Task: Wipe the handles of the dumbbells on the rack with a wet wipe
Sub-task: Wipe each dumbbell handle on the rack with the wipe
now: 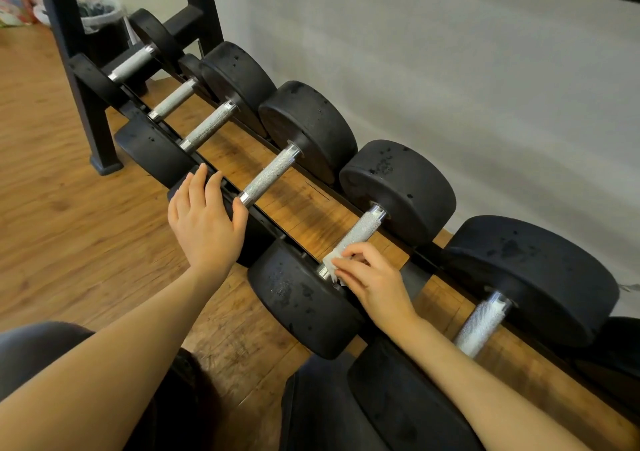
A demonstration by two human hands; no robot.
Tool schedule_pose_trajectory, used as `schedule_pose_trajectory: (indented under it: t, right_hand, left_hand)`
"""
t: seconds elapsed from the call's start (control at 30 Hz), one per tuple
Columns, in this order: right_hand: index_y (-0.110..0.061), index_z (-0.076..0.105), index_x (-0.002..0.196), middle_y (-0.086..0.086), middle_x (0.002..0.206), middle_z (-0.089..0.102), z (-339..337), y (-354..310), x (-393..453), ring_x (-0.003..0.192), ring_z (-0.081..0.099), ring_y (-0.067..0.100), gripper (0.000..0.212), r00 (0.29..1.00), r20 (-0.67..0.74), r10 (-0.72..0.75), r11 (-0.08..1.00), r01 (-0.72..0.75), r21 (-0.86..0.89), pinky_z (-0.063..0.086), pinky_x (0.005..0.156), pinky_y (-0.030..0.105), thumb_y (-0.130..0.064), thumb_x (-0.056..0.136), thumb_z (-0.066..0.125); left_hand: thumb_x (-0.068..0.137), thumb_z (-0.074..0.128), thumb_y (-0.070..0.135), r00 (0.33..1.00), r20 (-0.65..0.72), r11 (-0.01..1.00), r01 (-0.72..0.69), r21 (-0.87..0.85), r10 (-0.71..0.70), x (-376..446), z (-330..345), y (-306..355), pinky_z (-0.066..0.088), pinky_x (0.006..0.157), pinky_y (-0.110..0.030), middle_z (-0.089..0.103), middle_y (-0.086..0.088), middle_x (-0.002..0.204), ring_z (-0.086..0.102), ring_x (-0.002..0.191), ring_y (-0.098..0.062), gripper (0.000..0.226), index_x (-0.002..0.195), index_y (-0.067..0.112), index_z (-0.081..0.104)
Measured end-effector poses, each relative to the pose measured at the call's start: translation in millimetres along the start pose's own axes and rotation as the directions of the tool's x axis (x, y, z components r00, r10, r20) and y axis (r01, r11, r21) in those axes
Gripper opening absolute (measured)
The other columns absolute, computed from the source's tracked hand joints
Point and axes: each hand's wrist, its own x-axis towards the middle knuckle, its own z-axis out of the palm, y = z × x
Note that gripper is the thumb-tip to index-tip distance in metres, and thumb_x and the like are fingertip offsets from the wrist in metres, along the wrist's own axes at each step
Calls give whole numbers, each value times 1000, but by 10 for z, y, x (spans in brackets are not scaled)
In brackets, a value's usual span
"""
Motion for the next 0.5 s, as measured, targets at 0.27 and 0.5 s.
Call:
schedule_pose_trajectory:
  t: [0.27, 0.5]
  right_hand:
    - [-9, 71, 107, 1, 117, 65, 20, 24, 53, 99, 60, 18, 26, 998, -28, -62, 988, 58, -141, 57, 69, 37, -25, 95, 54]
    - [-12, 71, 109, 0, 117, 66, 7, -18, 113, 101, 61, 20, 29, 993, 88, -79, 979, 94, -178, 58, 66, 40, -25, 94, 50]
  left_hand:
    - [95, 43, 35, 1000, -5, 1000, -3, 3, 3, 5, 15, -11, 20, 116, -50, 42, -11, 152, 31, 144, -30, 52, 139, 10, 50]
    - [95, 42, 36, 1000, -2, 1000, -4, 3, 4, 3, 7, -16, 20, 116, -50, 41, -10, 152, 31, 144, -30, 52, 139, 10, 50]
